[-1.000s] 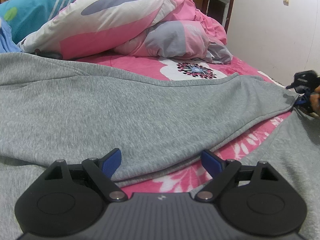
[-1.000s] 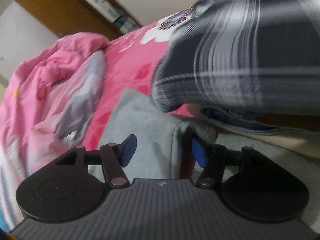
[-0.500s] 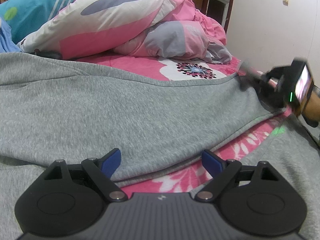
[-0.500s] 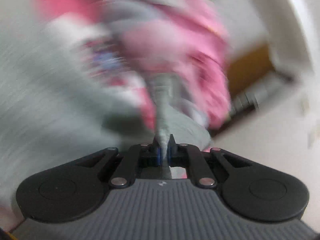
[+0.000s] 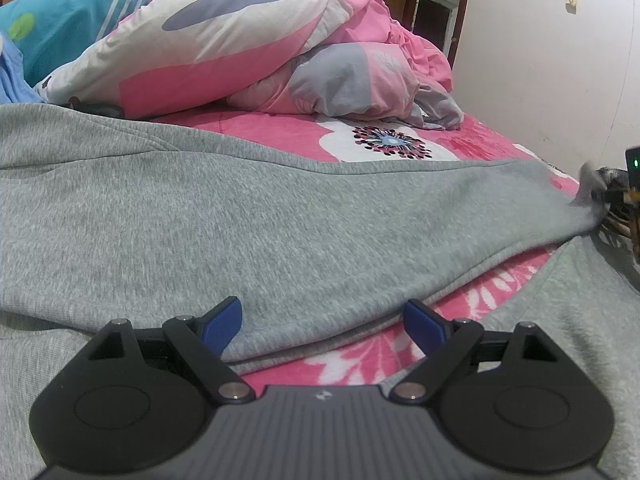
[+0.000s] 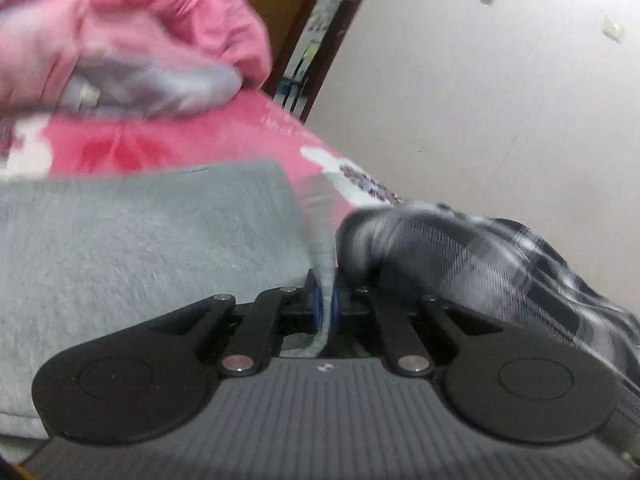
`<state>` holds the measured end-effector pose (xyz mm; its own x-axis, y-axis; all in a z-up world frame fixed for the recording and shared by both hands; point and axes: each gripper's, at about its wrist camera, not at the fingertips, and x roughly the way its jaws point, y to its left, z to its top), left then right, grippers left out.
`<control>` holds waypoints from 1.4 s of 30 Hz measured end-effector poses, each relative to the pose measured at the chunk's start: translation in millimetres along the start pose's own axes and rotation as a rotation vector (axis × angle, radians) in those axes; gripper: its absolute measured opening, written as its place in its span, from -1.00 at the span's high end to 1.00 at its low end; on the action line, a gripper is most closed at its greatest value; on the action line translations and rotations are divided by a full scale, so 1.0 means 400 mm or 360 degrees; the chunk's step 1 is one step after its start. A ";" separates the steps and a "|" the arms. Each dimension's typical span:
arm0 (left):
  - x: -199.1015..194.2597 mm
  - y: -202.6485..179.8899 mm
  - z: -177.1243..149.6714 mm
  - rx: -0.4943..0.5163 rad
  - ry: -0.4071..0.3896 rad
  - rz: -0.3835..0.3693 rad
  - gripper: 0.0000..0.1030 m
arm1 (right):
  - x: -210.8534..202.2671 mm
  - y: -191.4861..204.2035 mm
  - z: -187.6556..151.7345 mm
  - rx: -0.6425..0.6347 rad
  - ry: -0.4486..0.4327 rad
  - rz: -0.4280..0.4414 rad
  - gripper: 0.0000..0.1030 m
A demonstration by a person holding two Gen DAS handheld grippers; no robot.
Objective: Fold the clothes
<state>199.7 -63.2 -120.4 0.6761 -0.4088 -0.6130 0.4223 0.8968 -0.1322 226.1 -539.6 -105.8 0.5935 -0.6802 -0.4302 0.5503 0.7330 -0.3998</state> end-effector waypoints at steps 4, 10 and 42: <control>-0.001 0.001 0.000 -0.0002 0.0000 -0.0001 -0.73 | -0.031 -0.025 -0.027 0.0042 0.0026 -0.0013 0.42; -0.008 0.008 0.004 -0.0028 -0.0010 -0.0017 -0.73 | -0.101 -0.063 -0.058 0.0017 0.0046 0.0006 0.41; -0.304 0.246 -0.112 -0.0588 -0.0067 0.0096 -0.71 | -0.341 0.670 0.152 -0.0139 0.0166 0.1720 0.48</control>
<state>132.0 82.1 -93.8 0.7206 -0.3528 -0.5968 0.1394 0.9170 -0.3738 328.4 -250.4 -105.3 0.6838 0.3238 -0.6539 -0.2783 0.9441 0.1765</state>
